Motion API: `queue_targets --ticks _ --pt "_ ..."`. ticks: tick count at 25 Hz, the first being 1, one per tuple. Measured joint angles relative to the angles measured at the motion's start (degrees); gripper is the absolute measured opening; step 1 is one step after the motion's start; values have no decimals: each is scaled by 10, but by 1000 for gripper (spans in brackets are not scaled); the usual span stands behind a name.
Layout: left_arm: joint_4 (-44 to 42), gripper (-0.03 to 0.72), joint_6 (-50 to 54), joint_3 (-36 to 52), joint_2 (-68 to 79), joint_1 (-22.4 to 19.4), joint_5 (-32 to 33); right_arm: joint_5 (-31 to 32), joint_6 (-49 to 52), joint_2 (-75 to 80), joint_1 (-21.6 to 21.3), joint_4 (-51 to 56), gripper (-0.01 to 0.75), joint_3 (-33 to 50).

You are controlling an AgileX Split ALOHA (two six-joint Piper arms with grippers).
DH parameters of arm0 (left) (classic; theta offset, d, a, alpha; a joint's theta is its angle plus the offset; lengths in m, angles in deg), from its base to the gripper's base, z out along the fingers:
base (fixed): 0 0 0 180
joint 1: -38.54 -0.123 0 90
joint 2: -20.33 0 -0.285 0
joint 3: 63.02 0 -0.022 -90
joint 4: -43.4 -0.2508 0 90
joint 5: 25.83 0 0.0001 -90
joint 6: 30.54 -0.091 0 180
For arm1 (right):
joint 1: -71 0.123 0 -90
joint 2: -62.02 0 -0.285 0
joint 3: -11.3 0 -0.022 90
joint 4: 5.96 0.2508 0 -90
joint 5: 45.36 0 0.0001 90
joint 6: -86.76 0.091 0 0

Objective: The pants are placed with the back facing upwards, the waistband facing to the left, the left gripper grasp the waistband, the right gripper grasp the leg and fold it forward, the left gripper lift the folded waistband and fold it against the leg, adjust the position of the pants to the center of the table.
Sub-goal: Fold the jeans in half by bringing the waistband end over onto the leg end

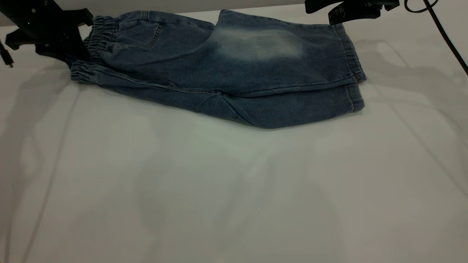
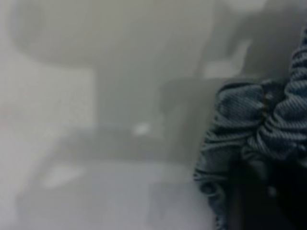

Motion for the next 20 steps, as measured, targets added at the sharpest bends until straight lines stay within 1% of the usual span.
queue_targets --ticks 1,2,3,7,10,13,15,17,20 --pt "-3 101 0 0 -1 0 -1 0 0 0 0 3 442 0" --pt "-3 73 1 0 -2 0 -1 0 0 0 1 10 442 0" --pt "-3 62 1 0 -5 0 0 -3 0 0 6 14 442 0" --pt "-3 61 1 -12 -23 0 14 -19 -4 0 34 38 442 -5" --pt "-3 61 1 -35 -32 0 41 -36 -1 1 62 21 442 -28" --pt "-3 61 1 -55 -37 1 67 -57 32 6 93 -16 442 -62" --pt "-3 61 1 -65 -38 1 80 -65 75 15 113 -61 442 -91" --pt "-3 61 1 -70 -38 0 90 -60 124 32 128 -113 442 -126" --pt "-3 61 1 -71 -38 0 92 -36 215 61 150 -213 442 -181"
